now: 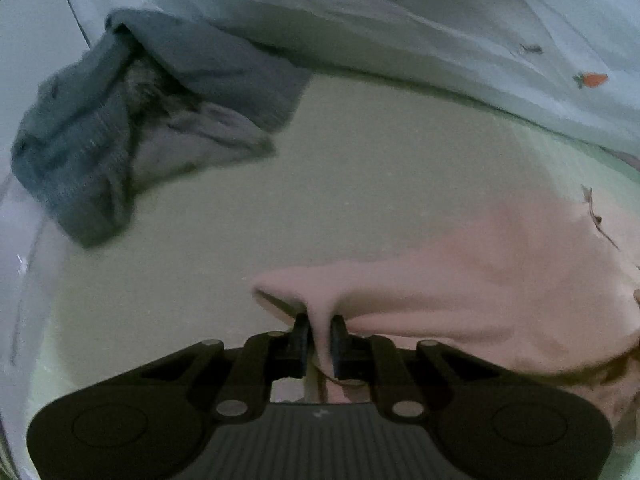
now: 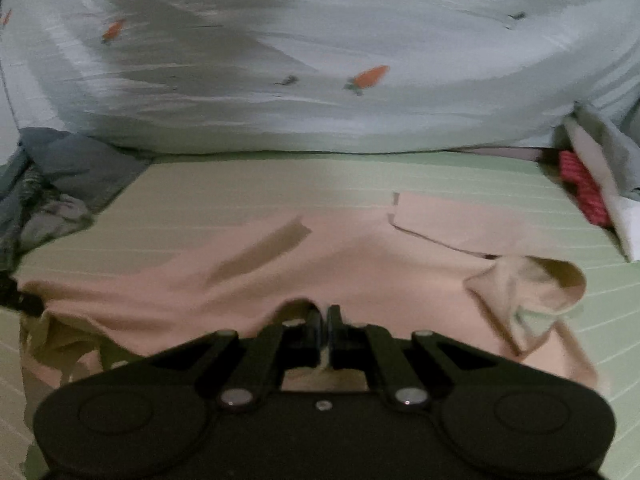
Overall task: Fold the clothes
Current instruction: 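Grasp the shirt hem with the left gripper while the right gripper grasps the shirt, then lay the beige shirt flat on the mat and open both grippers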
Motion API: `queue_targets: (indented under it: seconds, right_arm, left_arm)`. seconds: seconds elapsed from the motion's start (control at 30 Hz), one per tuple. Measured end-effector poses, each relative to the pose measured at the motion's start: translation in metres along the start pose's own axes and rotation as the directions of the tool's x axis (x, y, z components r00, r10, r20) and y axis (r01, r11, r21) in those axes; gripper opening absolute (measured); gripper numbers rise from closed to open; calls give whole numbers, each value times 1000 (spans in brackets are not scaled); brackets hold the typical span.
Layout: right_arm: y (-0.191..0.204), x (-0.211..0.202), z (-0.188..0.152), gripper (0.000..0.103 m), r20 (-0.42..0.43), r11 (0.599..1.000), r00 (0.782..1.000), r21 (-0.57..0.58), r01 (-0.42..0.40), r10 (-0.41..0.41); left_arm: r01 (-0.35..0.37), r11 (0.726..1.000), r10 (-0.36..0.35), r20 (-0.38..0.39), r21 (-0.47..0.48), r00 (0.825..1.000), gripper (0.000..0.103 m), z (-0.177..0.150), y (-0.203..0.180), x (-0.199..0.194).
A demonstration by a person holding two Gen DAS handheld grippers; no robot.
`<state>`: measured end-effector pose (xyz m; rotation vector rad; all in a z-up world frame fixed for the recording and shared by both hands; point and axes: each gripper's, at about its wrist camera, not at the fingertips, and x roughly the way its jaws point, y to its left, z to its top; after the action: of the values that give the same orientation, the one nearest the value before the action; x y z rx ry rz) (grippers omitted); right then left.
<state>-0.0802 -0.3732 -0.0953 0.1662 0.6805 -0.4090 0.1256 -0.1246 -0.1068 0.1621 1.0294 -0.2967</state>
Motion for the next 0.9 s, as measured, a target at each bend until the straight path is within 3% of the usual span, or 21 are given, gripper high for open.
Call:
queue_targets:
  seconds: [0.1,0.13,0.17,0.23,0.3,0.4,0.57,0.7,0.9]
  right_arm:
    - [31,-5,-4,4,7,1000,1000,-11,-23,23]
    - [38,-8,-7,15,9,999,1000,-23,-22,22]
    - [45,-11,-9,34,12,999,1000,-37,-17,17]
    - [50,-17,-13,50,13,999,1000,-48,0,1]
    - [51,-24,-18,51,11,999,1000,-50,17,-17]
    - [42,-32,-22,66,3,999,999,-38,32,-32]
    - [25,-41,-24,86,-23,995,999,-89,-46,44]
    - [14,-42,-25,87,-40,978,996,-190,-88,82]
    - [-38,-34,-21,87,-54,983,997,-174,-64,55]
  left_arm:
    - [-37,999,37,27,-21,999,13,15,29,0]
    - [-50,998,52,31,-45,998,13,20,40,1]
    - [-55,995,57,15,-89,998,15,25,50,5]
    - [-65,987,63,-16,-147,998,19,31,63,11]
    - [-61,988,59,-17,-144,998,27,27,59,10]
    - [-42,990,42,-7,-135,999,47,14,46,3]
    - [10,995,-10,2,-102,1000,51,-11,13,-12]
    - [75,990,-77,-14,-122,997,51,-26,-17,-23]
    - [125,987,-128,-18,-103,992,51,-37,-64,-36]
